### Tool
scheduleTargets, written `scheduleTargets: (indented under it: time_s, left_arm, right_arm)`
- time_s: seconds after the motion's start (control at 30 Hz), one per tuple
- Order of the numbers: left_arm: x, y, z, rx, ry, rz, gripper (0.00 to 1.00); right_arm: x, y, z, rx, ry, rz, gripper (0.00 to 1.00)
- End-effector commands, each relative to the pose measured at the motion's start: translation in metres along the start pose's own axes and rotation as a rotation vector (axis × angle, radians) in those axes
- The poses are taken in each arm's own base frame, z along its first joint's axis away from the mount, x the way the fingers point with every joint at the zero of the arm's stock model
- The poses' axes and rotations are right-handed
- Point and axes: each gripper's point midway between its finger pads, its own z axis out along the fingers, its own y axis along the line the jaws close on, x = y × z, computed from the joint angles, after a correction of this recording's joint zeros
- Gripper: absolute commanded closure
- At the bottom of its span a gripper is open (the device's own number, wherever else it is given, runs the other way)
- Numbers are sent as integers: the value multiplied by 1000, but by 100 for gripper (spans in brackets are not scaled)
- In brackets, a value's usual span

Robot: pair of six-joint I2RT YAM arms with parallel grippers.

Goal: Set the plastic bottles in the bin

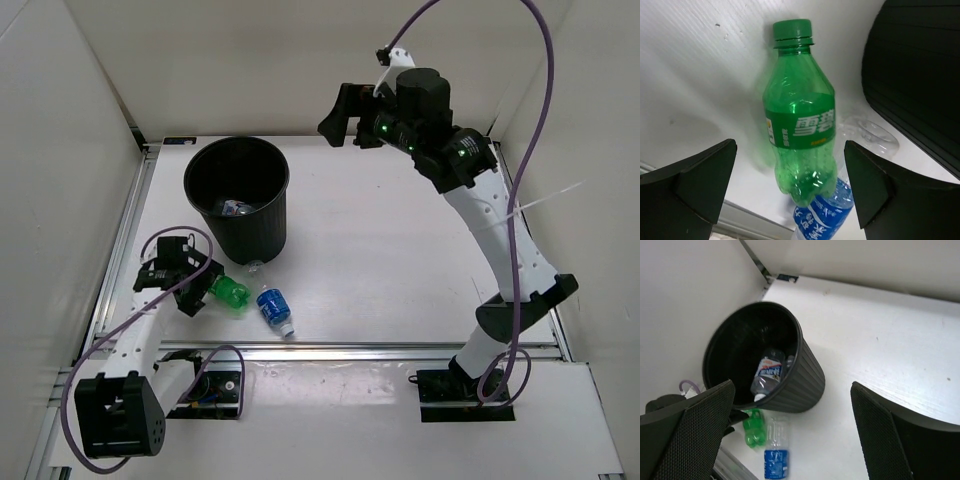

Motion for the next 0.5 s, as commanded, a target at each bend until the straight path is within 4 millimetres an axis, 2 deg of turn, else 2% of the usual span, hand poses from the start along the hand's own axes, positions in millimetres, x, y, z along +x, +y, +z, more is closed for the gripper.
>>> scheduleTargets:
  time_s: [0.0,0.07,0.13,0.17,0.2,0.23,0.27,0.37,0.4,0.47]
  left_arm:
    - [5,-5,12,43,13,-50,0]
    - [12,-3,16,49,34,-62,0]
    - [20,3,17,49,56,-62,3]
    - [21,-1,13,80,63,-46,29]
    - [22,0,13,88,64,-43,40]
    - [24,2,10,89,75,-34,45]
    - [24,5,7,84,71,-44,48]
    - [8,4,-18,48,38,-66,55]
    - [-13,-13,-42,88,-21,-75,55]
    - [-25,-17,-69,73,-55,-64,55]
  right_arm:
    - [-3,1,-10,-13,1,-37,0]
    - [-4,-1,-10,-15,1,-35,0]
    - [4,-8,-10,-3,28,-31,0]
    - [8,-8,-9,-8,40,-30,0]
    - [11,-9,-8,-5,48,-20,0]
    - [7,-10,-12,-11,39,-18,0]
    - [14,-17,-8,7,59,0,0]
    - [21,-20,-8,3,81,30,0]
    - [26,-22,-6,8,93,31,0]
    - [26,-24,-9,8,93,34,0]
